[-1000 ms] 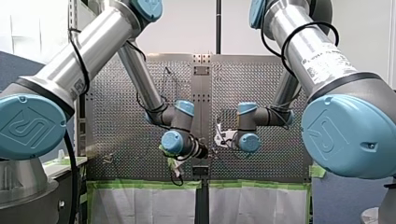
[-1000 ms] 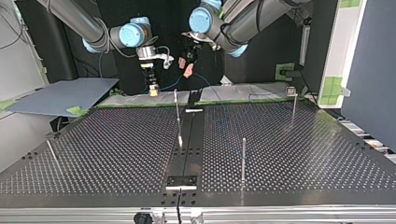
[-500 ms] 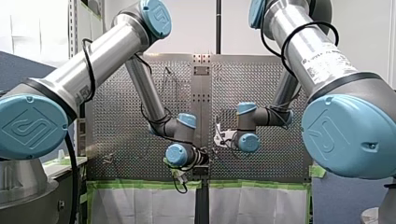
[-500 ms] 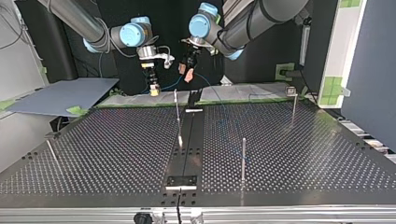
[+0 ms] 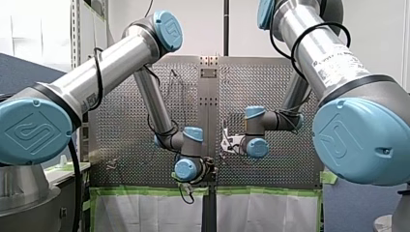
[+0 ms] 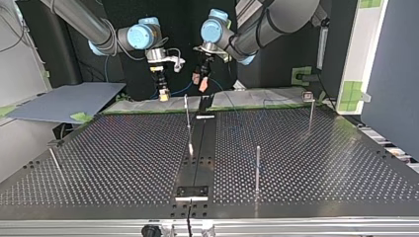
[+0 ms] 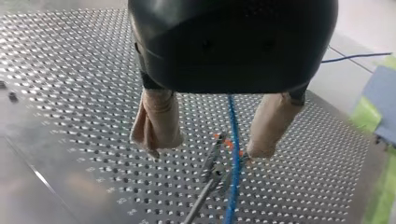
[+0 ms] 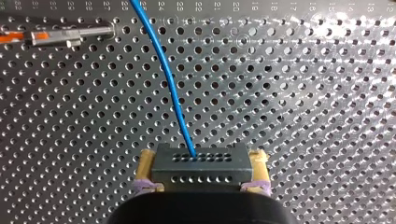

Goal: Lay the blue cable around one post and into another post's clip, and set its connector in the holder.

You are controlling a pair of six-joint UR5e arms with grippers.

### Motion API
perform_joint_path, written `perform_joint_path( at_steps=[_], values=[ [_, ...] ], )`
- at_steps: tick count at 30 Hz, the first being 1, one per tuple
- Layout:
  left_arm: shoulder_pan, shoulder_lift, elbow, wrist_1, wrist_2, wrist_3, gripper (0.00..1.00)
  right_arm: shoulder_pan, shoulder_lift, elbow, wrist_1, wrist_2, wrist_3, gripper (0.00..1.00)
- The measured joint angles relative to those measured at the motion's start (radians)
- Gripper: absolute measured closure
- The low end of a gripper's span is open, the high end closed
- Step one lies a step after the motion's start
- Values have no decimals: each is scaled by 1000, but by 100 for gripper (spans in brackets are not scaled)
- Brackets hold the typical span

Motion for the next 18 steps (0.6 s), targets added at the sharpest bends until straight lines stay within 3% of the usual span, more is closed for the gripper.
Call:
perform_joint_path(
  at_steps=[3, 4, 5, 6, 8, 9, 10, 11, 18],
  values=[
    [1, -1, 0, 25, -17, 8, 0, 1, 0, 0, 0, -1, 4, 100],
    [0, -1, 0, 33, -23, 9, 5, 1, 0, 0, 0, -1, 5, 100],
    [-1, -1, 0, 43, -31, 10, 18, 1, 0, 0, 0, -1, 5, 100],
    [-2, -1, 0, 51, -38, 11, 18, 1, 0, 0, 1, -1, 6, 100],
    [-6, -1, 0, 69, -54, 11, 56, 2, 0, 0, 2, -2, 6, 100],
    [-8, -1, 0, 76, -62, 12, 56, 2, 0, 0, 3, -2, 6, 100],
    [-10, -1, 0, 85, -68, 14, 82, 2, 0, 0, 4, -2, 7, 100],
    [-12, -1, 0, 95, -72, 19, 97, 2, 0, 0, 4, -3, 7, 100],
    [-17, -1, 0, 147, -78, 70, 100, 1, 0, 0, 4, -4, 11, 100]
  ],
)
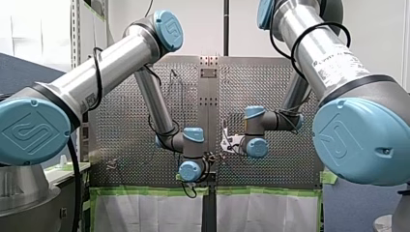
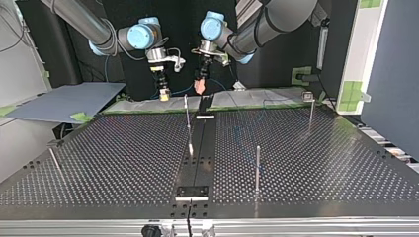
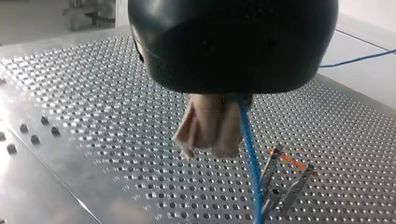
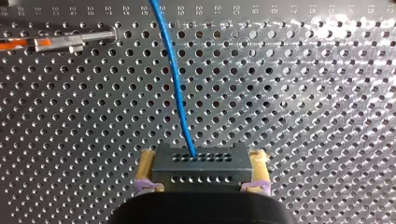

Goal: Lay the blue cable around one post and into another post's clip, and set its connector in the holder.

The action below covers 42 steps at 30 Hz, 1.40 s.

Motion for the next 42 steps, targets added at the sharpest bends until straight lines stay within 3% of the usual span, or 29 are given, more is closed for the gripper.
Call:
perform_joint_path(
  at_steps=[12, 23, 32, 42],
  values=[
    [-7, -1, 0, -14, -73, 104, 100, -27, 10, 0, 11, 3, 12, 100],
    [-9, -1, 29, -5, -56, 200, 100, -72, 86, 0, -29, 5, 15, 100],
    [5, -52, 96, -64, -15, 284, 100, -115, 117, -1, -69, 1, 31, 100],
    [13, -118, 118, -34, -26, 296, 100, -142, 143, -13, -76, -13, 31, 100]
  ],
)
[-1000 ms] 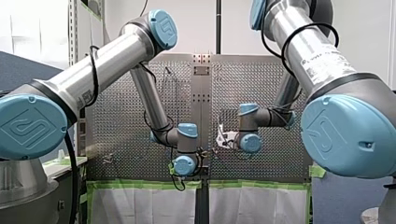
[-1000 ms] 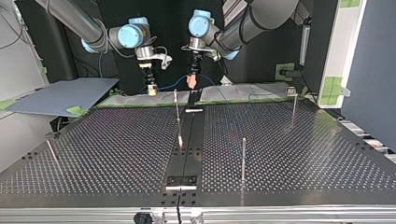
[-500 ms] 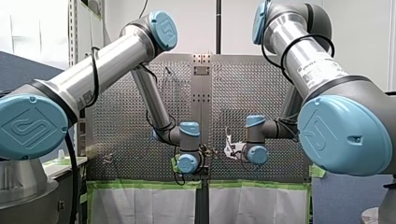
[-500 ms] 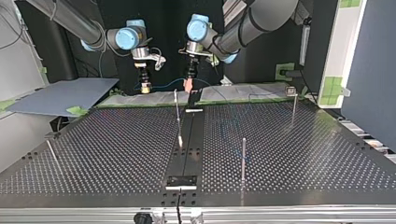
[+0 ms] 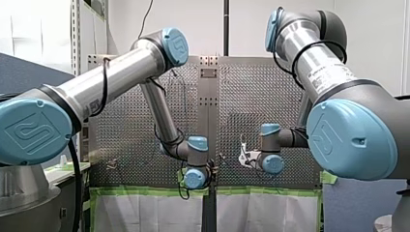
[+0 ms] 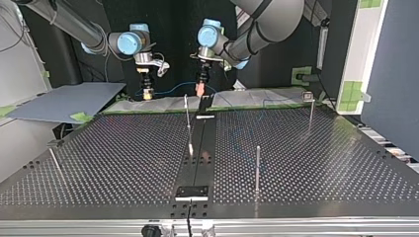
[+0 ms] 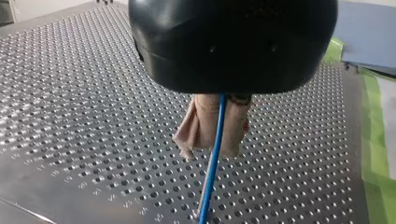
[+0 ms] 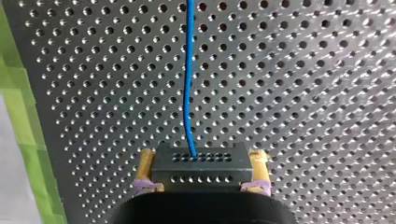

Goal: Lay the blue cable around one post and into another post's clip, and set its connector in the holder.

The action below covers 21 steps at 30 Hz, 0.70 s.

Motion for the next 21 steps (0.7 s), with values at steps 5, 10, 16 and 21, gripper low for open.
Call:
perform_joint_path(
  at_steps=[5, 10, 16, 21],
  values=[
    [3, -6, 0, 27, -24, 7, 100, -7, 32, -26, 17, -4, -3, 100],
    [3, -6, 0, 56, -39, 25, 100, -20, 49, -54, 35, -19, -3, 100],
    [1, -6, 2, 86, -41, 46, 100, -38, 54, -74, 43, -44, -4, 100],
    [0, -8, 4, 101, -34, 82, 100, -51, 56, -84, 45, -56, -4, 100]
  ],
)
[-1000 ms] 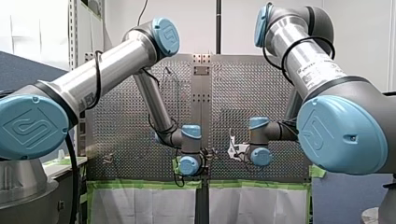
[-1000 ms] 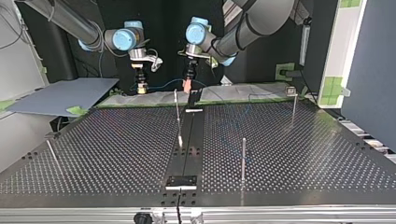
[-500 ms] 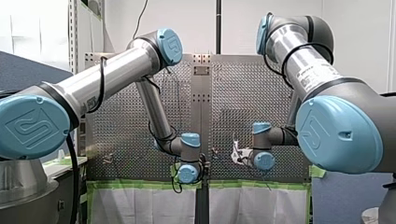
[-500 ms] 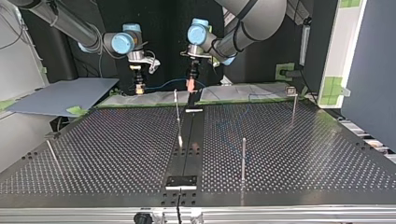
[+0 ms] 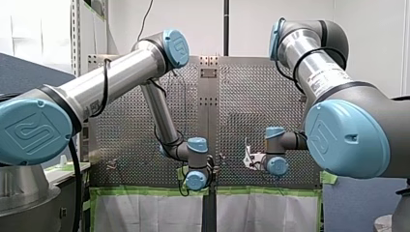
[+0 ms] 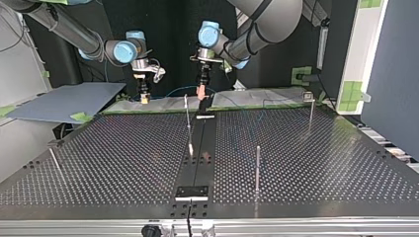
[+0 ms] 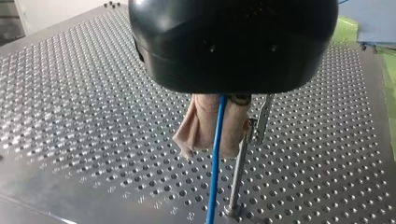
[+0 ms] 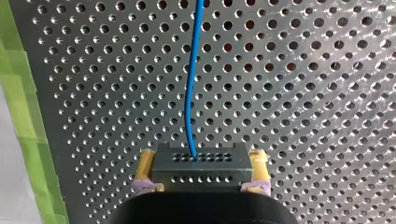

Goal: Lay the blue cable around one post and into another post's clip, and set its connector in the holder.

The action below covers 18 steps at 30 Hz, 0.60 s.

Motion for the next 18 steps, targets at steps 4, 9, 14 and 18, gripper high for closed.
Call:
perform_joint_path(
  at_steps=[4, 9, 14, 18],
  values=[
    [0, 0, 14, -3, 10, 31, 100, -12, 2, -13, 8, -9, -2, 100],
    [6, -1, 50, -39, 36, 55, 100, -22, 3, -24, 10, -29, -5, 100],
    [11, -12, 77, -77, 54, 53, 100, -26, 7, -28, 9, -36, -8, 100],
    [14, -26, 90, -95, 56, 47, 100, -27, 10, -29, 9, -39, -11, 100]
  ],
)
